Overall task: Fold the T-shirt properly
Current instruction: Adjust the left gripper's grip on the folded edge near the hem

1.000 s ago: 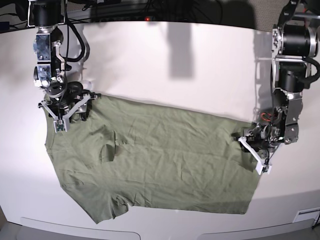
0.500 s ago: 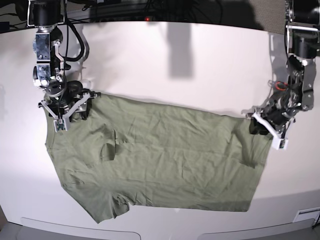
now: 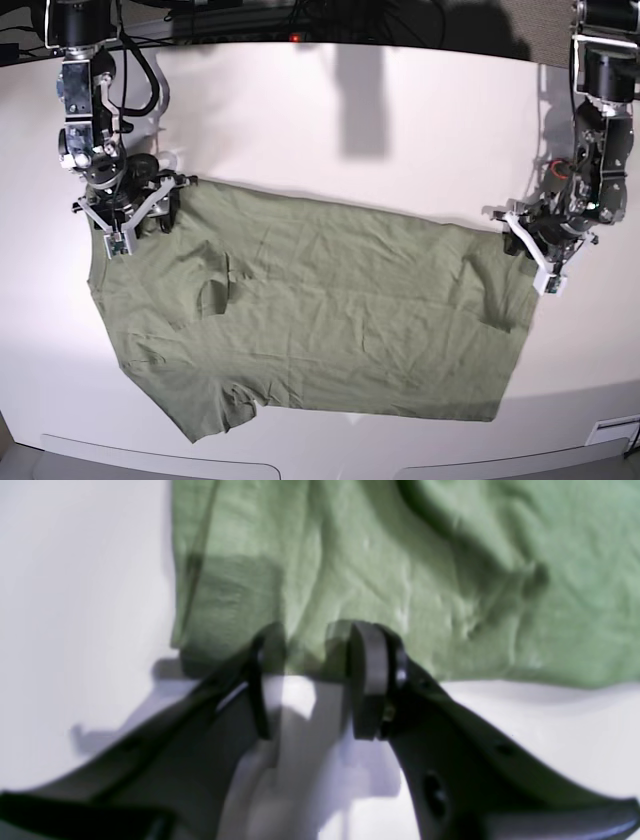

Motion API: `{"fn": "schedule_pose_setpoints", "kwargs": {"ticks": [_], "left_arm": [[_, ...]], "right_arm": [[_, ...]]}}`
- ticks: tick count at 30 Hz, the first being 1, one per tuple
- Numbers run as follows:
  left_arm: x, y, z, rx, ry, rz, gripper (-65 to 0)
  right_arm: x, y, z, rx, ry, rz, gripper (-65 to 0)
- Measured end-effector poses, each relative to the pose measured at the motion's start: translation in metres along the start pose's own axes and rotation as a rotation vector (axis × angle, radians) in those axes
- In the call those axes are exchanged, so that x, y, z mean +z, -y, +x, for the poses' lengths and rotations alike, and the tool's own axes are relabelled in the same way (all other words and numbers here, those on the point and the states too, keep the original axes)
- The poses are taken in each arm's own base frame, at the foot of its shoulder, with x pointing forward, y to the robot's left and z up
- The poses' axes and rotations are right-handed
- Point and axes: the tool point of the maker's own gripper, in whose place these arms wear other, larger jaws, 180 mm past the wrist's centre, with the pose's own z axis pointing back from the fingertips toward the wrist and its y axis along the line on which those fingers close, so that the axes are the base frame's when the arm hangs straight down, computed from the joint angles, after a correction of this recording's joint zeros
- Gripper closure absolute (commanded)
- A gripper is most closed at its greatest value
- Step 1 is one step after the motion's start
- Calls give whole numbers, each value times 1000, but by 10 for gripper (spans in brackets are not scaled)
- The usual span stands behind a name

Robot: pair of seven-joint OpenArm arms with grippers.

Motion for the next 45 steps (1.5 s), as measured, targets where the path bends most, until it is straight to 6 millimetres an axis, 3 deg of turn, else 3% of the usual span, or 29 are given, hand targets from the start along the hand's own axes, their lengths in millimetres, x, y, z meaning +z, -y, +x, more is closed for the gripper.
{"fn": "schedule_pose_setpoints", "kwargs": {"ticks": [5, 7, 10, 14, 17, 25, 31, 45], "left_arm": [[13, 1, 76, -69, 172, 9, -214], [12, -5, 88, -123, 192, 52, -214], [-5, -2, 63, -176, 92, 72, -214], [-28, 30, 33, -196, -30, 1, -215], [-31, 32, 30, -192, -87, 30, -215], [-32, 31, 36, -155, -41, 73, -215], [-32, 32, 31, -170, -70, 67, -221], [-24, 32, -14, -151, -84, -18, -221]], "right_arm": [[1, -1, 2, -14, 8, 6, -310], [1, -2, 2, -15, 8, 6, -310], [1, -2, 2, -16, 8, 7, -310], [0, -5, 4, -18, 15, 10, -311], [0, -1, 9, 30, 48, -14, -311], [1, -2, 11, 16, 80, -13, -311], [1, -2, -4, 8, -16, -10, -311], [6, -15, -19, 2, -67, 73, -311]]}}
